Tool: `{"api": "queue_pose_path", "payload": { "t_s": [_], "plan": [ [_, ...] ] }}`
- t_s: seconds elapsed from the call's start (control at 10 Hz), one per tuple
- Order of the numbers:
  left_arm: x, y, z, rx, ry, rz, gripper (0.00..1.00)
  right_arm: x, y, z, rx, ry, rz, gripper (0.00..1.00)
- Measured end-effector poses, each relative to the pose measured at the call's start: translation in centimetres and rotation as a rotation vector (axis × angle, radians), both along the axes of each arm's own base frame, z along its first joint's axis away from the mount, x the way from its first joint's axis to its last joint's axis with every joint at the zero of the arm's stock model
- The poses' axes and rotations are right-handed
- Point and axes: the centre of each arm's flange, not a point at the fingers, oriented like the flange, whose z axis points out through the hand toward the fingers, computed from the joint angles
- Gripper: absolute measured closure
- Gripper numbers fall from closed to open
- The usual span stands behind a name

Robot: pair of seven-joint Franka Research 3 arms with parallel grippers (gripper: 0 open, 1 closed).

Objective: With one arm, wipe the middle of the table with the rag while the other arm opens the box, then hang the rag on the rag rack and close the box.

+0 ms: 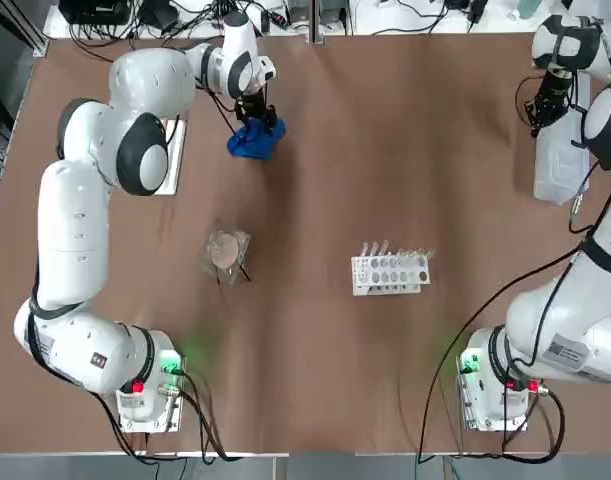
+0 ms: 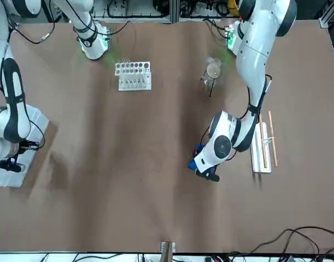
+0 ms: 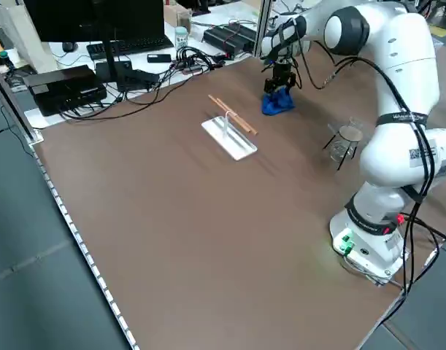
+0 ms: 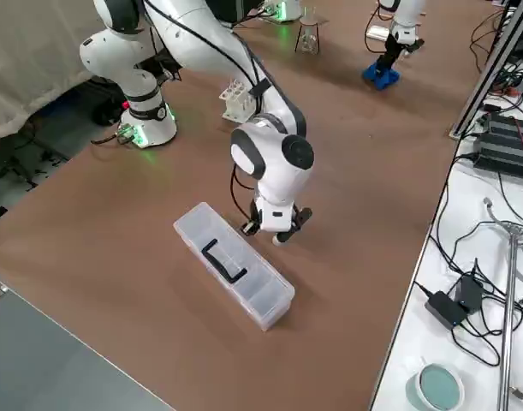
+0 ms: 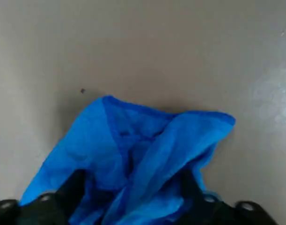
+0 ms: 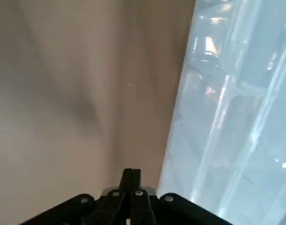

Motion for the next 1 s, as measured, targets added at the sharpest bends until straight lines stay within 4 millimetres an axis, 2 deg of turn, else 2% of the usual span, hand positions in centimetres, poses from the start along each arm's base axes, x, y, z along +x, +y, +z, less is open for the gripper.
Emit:
{"api": "queue_pose_path", "payload": {
  "t_s": [0.3,0.5,0.7,0.8,0.9,1.0],
  "plan": [
    [0.3,0.1,0.2,0.011,-0.023,-0.015,0.66,-0.5,-1.3,0.0,0.009,0.004,0.018,0.99],
    [0.7,0.7,0.6,0.011,-0.031,-0.020,0.89,-0.5,-1.5,0.5,0.015,0.016,0.033,0.99],
    [2.3,3.5,3.6,-0.001,-0.066,-0.010,0.90,0.3,-2.4,2.6,-0.040,0.014,0.078,0.98],
    [2.9,6.1,5.9,-0.003,-0.085,0.023,0.90,0.8,-2.6,3.7,-0.065,0.009,0.096,0.98],
    [3.3,9.6,8.5,-0.001,-0.095,0.071,0.92,0.8,-2.7,4.2,-0.080,0.010,0.107,0.98],
    [3.4,14.0,11.4,0.009,-0.087,0.125,0.92,0.9,-2.8,4.3,-0.086,0.013,0.114,0.98]
  ]
}}
